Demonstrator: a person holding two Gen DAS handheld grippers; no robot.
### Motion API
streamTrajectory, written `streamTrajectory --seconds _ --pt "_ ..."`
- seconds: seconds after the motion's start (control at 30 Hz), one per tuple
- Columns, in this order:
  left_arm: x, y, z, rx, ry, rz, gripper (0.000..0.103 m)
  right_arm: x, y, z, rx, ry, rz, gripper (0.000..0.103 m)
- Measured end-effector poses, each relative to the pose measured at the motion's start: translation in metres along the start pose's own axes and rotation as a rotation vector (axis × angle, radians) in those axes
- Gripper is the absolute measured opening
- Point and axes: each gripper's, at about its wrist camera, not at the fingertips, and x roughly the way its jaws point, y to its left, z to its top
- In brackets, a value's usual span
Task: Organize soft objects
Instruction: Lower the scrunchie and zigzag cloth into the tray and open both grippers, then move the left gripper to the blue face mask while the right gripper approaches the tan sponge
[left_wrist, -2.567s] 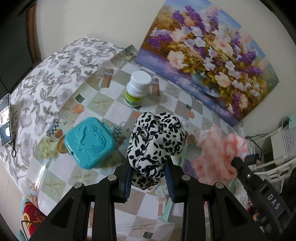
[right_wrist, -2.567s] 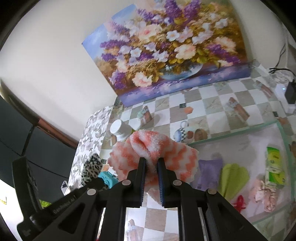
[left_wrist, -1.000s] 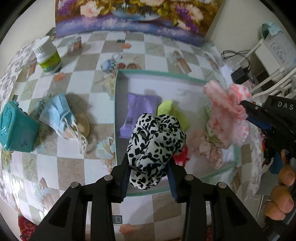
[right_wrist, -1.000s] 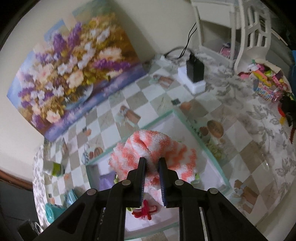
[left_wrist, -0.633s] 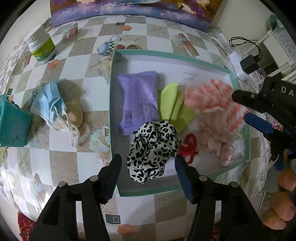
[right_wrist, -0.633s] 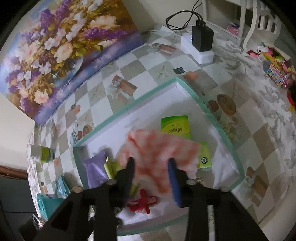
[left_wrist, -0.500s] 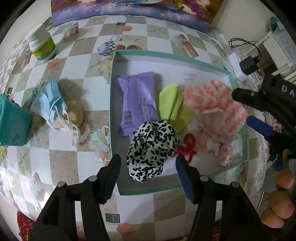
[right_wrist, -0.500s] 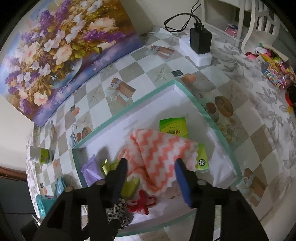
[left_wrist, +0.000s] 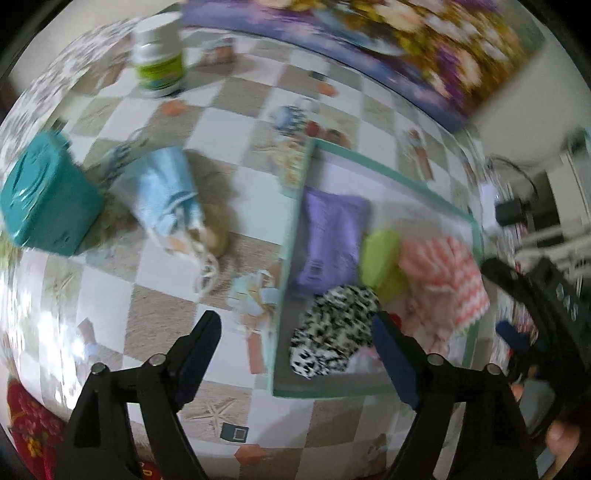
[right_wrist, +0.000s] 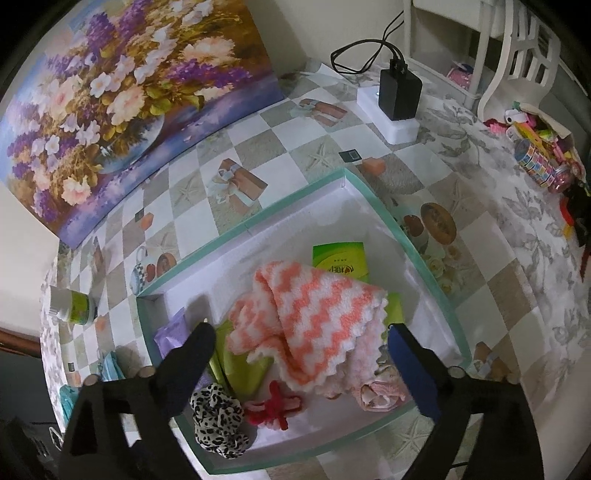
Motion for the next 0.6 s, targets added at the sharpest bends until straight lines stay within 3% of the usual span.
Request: streamTrajectory --seconds 0.3,0.6 --pt "-0.005 0.044 0.01 -0.221 0.001 -0.034 0.091 -0.003 0.021 -0.006 -0.083 -0.025 -0.045 0.103" --pt "-0.012 0.081 0.019 -0.364 0.0 -0.075 0.091 -0.01 0.06 -0.02 -0.213 -0.047 -0.048 0.103"
